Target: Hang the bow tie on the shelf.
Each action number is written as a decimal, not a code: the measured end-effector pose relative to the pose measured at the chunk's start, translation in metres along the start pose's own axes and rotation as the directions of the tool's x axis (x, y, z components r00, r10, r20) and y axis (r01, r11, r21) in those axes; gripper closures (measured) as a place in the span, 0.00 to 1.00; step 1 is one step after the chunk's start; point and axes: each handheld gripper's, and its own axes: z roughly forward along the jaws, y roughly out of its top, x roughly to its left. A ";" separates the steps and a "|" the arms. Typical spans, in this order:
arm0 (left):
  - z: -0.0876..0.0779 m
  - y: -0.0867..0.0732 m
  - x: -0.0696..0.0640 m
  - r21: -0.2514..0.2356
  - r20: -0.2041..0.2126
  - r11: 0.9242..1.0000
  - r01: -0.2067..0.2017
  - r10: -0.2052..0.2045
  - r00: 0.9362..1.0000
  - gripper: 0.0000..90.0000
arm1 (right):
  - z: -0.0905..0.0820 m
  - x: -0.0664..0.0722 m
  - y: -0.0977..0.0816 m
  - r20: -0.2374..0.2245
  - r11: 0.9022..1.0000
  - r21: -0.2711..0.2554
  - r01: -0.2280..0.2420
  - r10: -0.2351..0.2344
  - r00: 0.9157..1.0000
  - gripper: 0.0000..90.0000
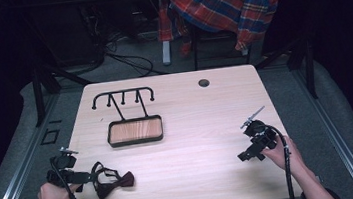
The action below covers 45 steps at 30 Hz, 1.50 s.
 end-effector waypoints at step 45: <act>0.030 0.015 0.000 0.032 0.049 0.999 -0.029 0.027 0.998 0.30 | 0.004 0.003 0.001 -0.023 0.999 0.030 0.021 -0.020 1.000 0.13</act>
